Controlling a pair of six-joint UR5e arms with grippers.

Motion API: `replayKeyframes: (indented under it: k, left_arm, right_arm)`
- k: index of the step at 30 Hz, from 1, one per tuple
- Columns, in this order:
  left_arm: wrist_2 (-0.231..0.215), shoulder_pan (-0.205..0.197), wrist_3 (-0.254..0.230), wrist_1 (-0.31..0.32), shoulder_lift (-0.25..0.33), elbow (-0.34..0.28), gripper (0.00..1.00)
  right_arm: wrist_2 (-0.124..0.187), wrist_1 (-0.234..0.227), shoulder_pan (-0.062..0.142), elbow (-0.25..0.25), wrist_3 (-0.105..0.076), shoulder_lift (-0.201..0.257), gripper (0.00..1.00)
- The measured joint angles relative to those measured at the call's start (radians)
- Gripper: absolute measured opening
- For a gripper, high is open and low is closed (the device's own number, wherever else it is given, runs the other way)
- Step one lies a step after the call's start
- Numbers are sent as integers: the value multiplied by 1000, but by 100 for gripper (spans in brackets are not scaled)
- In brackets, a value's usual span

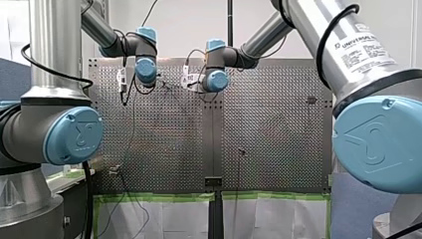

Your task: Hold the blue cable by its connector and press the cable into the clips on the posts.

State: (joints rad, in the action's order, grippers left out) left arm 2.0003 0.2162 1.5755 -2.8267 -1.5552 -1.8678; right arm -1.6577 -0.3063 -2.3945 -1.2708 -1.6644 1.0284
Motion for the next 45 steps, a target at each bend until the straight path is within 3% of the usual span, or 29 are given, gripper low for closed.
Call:
replayKeyframes:
  k: [7, 15, 32, 45]
  left_arm:
    - [-39, -15, 1, 5, 25, 12, 0]
    - [-59, -22, 5, -18, -19, 29, 0]
    - [-120, -46, 36, -13, -60, 57, 0]
    - [-122, -42, 51, -19, -74, 60, 0]
  right_arm:
    - [0, 15, -4, 41, 0, -14, 0]
    - [-5, 39, 0, 81, -7, -15, 0]
    - [-2, 46, 22, 92, -21, -18, 0]
    - [2, 47, 8, 98, -22, -43, 0]
